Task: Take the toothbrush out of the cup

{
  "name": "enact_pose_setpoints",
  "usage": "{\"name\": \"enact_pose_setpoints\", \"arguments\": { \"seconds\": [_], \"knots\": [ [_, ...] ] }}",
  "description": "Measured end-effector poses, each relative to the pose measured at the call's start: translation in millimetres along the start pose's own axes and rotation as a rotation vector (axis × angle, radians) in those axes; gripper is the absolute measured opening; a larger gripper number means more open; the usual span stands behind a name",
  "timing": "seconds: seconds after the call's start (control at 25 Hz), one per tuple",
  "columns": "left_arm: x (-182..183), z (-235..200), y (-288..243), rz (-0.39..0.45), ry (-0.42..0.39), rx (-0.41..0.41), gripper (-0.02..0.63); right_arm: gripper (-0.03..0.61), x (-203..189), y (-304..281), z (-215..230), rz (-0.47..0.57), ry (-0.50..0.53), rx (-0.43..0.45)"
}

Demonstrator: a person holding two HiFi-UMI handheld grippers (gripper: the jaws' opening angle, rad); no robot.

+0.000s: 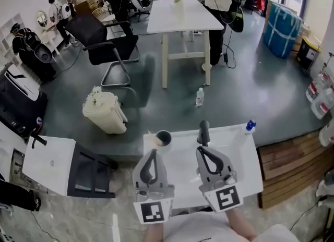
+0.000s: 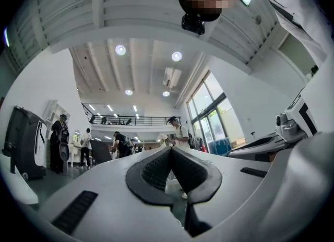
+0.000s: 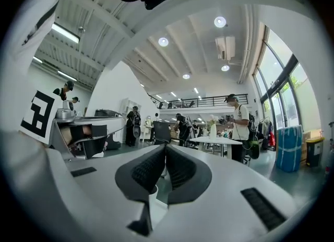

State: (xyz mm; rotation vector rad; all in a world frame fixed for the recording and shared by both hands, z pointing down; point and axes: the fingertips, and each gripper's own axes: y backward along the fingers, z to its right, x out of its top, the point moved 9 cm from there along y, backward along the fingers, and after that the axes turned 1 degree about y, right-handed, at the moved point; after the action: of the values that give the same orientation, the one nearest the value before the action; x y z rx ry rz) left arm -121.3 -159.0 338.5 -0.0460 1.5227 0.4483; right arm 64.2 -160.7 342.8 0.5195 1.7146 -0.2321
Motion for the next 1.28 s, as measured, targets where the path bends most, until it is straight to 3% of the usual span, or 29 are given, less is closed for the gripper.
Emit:
{"name": "enact_pose_setpoints", "arguments": {
  "seconds": [0.12,0.32,0.84,1.0,1.28],
  "knots": [
    [-3,-8,5,-0.008,-0.013,0.033,0.015,0.012,1,-19,-8,-0.026,0.023,0.092],
    [-9,-27,14,-0.033,-0.031,0.099,0.015,0.099,-5,-63,-27,-0.095,-0.011,0.205],
    [-20,-56,46,-0.101,-0.016,0.224,0.015,0.146,-90,-140,-84,-0.335,-0.055,0.209],
    [-28,-63,54,-0.131,-0.010,0.258,0.015,0.146,-113,-152,-90,-0.411,-0.042,0.245],
    [-26,-72,63,-0.146,-0.018,0.299,0.016,0.120,-132,-166,-97,-0.501,-0.078,0.214]
  ]
}}
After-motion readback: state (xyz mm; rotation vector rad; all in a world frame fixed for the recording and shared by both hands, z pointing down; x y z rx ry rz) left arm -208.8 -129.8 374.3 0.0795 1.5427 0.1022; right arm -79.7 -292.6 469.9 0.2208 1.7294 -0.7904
